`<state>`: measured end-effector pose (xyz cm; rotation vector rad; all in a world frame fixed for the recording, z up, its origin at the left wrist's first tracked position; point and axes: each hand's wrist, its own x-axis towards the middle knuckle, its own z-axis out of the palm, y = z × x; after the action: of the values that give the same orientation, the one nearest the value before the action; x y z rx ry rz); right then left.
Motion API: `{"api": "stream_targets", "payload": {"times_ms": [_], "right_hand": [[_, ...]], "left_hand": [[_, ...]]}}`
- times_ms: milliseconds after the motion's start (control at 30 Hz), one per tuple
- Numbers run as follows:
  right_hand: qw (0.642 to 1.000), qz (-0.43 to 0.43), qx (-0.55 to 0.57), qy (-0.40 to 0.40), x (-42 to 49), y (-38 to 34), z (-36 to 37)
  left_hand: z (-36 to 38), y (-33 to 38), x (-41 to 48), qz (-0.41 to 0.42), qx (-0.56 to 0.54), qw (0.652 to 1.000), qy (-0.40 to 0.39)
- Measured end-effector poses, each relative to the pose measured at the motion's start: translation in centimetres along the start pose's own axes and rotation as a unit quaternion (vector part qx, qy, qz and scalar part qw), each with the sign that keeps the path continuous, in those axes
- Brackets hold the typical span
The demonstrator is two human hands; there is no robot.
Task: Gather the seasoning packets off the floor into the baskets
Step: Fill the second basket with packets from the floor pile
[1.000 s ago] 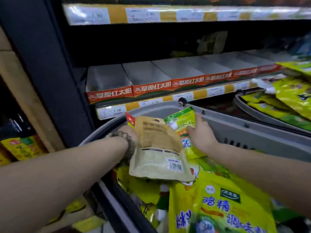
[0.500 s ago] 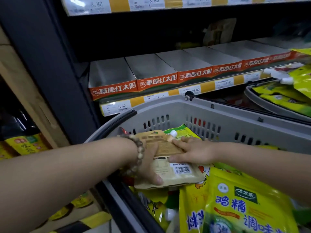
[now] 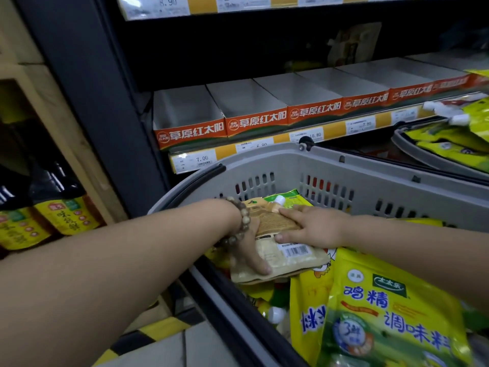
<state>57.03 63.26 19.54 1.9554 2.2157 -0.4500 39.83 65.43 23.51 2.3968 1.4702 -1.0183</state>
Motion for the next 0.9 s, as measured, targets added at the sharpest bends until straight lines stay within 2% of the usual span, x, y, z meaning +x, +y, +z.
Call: {"api": "stream_targets", "payload": {"times_ms": [67,133,300,400,533,600,733,900], "right_hand": [[0.997,-0.013,-0.052,0.062,-0.8,-0.6,-1.1],[0.989,-0.021,-0.058,0.136,-1.6,-1.5,-2.5],[0.968,-0.047,0.073,0.234,-4.1,-6.3,-6.3],[0.956,-0.122,0.076,0.255,-5.9,-12.5,-7.7],[0.955,-0.203,0.050,0.210,-8.0,-23.0,-7.5],[0.957,-0.227,0.007,0.179,-7.7,-28.2,-6.1],[0.961,-0.250,-0.062,0.104,-6.0,-38.2,-0.8],[0.959,-0.276,-0.056,0.027,-4.7,-47.9,7.3]], "left_hand": [[-0.2,-0.8,-1.2,0.054,-0.078,0.995,0.041],[-0.4,-2.0,-3.1,0.078,-0.142,0.975,0.151],[1.4,-6.8,-9.4,0.031,-0.279,0.887,0.366],[5.0,-11.2,-14.3,-0.019,-0.331,0.843,0.423],[12.5,-17.1,-21.0,-0.080,-0.366,0.818,0.437],[16.8,-19.8,-23.7,-0.110,-0.373,0.817,0.426],[25.9,-24.2,-27.5,-0.173,-0.373,0.830,0.376],[36.3,-28.5,-29.4,-0.254,-0.396,0.815,0.338]]}}
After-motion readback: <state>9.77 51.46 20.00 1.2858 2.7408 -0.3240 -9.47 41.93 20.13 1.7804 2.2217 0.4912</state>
